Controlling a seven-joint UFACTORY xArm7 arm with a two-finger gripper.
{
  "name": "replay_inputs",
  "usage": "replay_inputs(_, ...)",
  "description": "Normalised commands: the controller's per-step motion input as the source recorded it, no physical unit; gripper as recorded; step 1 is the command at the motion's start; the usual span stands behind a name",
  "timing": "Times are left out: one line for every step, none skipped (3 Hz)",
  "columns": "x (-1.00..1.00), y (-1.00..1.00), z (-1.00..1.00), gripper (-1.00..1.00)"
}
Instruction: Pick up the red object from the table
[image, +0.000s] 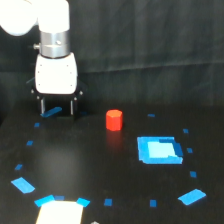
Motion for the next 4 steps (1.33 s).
replay_inputs(0.95,0.62,-0.57,1.0)
replay_inputs(0.99,0.21,-0.21,0.96)
replay_inputs(0.58,-0.18,-0.18,1.0)
replay_inputs(0.65,-0.56,-0.19,1.0)
